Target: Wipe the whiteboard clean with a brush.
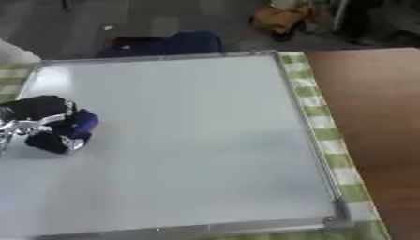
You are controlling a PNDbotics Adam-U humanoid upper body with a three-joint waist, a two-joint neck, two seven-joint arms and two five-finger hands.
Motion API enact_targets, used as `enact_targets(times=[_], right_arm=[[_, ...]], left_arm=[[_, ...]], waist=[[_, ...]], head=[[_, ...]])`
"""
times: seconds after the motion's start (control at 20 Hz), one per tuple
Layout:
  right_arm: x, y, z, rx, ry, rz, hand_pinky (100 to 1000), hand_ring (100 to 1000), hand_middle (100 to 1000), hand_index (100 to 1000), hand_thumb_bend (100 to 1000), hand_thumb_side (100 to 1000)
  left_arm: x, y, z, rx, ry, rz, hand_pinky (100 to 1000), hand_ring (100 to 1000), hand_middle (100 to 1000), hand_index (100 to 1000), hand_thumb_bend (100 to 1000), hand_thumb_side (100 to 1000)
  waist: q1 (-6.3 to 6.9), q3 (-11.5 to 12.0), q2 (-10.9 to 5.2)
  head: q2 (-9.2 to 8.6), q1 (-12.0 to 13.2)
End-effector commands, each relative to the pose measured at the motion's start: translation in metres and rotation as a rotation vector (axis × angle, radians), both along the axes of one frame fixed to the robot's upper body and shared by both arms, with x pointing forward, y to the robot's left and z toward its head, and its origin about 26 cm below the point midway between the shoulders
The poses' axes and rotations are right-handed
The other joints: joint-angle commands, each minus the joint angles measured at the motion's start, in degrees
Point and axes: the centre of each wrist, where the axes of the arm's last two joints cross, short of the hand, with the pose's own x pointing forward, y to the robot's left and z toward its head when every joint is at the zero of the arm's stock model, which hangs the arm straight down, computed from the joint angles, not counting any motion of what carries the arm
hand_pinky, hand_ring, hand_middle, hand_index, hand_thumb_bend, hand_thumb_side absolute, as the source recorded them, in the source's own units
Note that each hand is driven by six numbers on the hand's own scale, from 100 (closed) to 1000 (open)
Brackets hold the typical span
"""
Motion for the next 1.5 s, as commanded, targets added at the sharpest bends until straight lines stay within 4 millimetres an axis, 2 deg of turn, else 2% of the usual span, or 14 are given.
enact_targets(times=[0.05, 0.35, 1.25, 1.5], right_arm=[[-0.003, -0.001, 0.010, -0.023, -0.026, -0.003, 774, 639, 485, 571, 245, 980], [-0.003, -0.001, 0.009, -0.023, -0.025, -0.003, 774, 638, 484, 570, 245, 979], [-0.003, -0.002, 0.009, -0.027, -0.030, -0.010, 775, 639, 484, 569, 254, 983], [-0.003, -0.002, 0.009, -0.027, -0.031, -0.009, 775, 639, 483, 569, 255, 982]], left_arm=[[0.000, 0.000, 0.012, 0.008, -0.017, -0.001, 536, 300, 104, 148, 103, 637], [-0.001, 0.008, 0.010, -0.012, -0.013, 0.044, 528, 288, 100, 143, 121, 608], [-0.010, 0.068, -0.002, -0.086, -0.119, 0.317, 532, 284, 100, 140, 123, 607], [-0.012, 0.075, -0.006, -0.092, -0.146, 0.352, 534, 283, 100, 140, 122, 610]], waist=[[-0.18, -0.1, -0.94], [-0.14, -0.1, -0.94], [-0.41, 0.3, -0.80], [-0.47, 0.4, -0.72]], head=[[-0.71, 0.1], [-0.79, 0.0], [-1.21, -0.4], [-1.40, -0.4]])
